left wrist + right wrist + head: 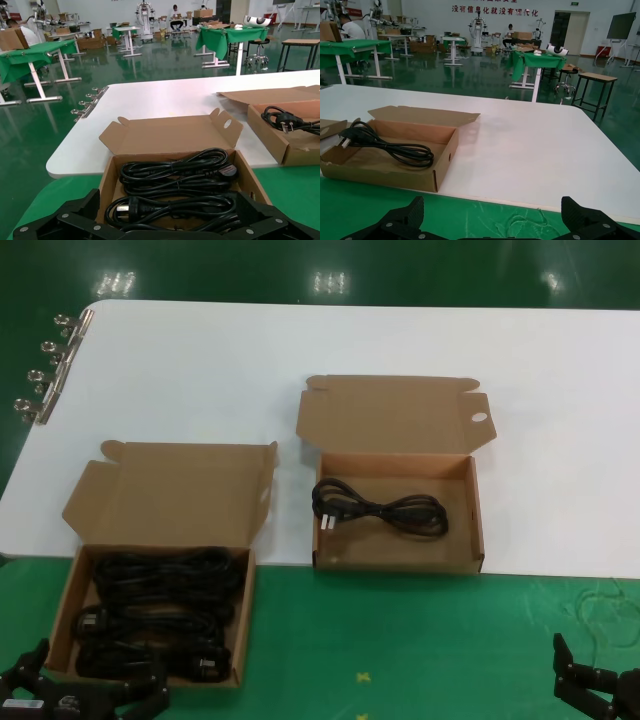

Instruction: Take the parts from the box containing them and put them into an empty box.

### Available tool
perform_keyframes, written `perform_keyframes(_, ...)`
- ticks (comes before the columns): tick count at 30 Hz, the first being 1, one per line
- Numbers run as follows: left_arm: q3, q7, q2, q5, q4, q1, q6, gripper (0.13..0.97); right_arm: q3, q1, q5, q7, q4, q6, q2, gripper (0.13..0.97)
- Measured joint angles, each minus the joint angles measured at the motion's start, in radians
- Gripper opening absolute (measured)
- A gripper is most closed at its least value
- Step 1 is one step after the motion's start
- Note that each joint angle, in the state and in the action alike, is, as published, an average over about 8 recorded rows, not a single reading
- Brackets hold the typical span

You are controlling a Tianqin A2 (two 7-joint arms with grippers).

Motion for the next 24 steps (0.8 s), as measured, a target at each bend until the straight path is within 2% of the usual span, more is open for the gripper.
perform_keyframes(24, 0.000, 0.000, 0.000, 0.000, 0.000, 0.000, 0.000, 0.966, 0.000, 0.000, 0.000, 0.000, 0.000, 0.000, 0.000, 0.966)
